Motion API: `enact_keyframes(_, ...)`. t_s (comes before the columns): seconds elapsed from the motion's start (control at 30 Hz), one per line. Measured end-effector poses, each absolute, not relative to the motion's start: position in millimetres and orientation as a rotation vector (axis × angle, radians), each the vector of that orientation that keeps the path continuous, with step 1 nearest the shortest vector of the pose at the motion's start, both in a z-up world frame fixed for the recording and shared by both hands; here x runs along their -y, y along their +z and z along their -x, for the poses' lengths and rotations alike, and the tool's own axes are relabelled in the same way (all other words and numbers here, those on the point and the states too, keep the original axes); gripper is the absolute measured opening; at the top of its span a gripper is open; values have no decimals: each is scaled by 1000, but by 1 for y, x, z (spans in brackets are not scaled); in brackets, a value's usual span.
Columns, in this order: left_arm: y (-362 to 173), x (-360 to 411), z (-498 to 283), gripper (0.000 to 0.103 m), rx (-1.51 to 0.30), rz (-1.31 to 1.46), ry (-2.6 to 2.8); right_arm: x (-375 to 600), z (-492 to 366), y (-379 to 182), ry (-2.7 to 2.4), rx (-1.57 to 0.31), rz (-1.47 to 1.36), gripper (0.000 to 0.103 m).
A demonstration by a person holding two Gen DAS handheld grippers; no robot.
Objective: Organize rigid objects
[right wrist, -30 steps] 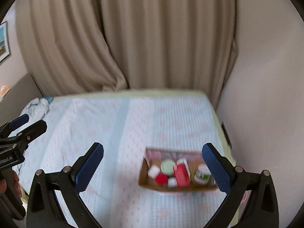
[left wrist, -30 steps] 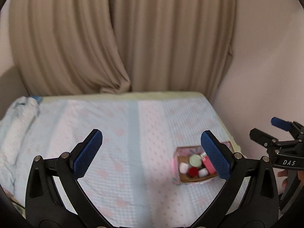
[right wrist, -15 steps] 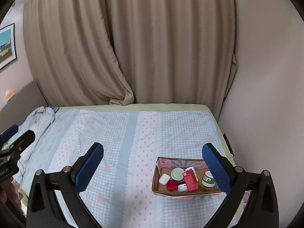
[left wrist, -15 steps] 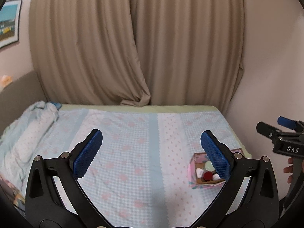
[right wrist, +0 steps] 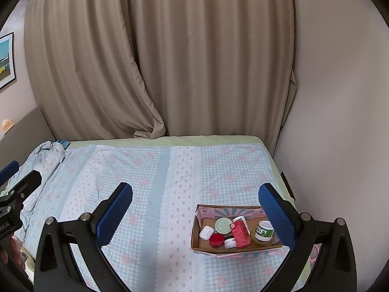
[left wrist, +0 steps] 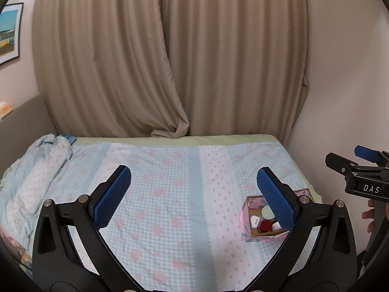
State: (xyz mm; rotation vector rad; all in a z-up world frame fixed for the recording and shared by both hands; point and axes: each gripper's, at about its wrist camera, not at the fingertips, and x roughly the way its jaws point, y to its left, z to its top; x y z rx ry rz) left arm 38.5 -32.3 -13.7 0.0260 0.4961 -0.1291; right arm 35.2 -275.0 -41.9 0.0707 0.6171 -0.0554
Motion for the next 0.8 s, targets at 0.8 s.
enact_keyframes(0.8, -15, 30, -40, 103, -503, -25, -139, 270, -32, -41, -57, -621, -61, 103)
